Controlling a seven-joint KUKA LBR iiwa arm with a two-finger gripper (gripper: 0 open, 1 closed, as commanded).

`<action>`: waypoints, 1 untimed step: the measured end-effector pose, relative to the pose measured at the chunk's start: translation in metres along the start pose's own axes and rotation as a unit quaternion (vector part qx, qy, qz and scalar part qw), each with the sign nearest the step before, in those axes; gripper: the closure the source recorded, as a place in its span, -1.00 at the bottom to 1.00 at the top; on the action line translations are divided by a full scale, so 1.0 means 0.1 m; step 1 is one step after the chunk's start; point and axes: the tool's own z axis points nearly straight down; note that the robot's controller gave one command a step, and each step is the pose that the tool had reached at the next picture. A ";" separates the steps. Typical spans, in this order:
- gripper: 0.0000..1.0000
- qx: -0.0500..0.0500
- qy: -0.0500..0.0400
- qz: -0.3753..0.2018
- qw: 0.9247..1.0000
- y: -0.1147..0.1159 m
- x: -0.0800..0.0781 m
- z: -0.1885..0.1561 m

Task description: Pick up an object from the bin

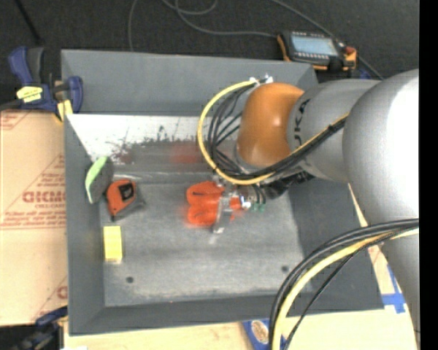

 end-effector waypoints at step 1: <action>1.00 0.000 0.002 -0.003 1.000 0.04 0.04 0.00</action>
Offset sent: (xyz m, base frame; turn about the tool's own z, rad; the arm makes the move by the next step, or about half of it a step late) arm -0.0173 0.0042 -0.0033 -0.0092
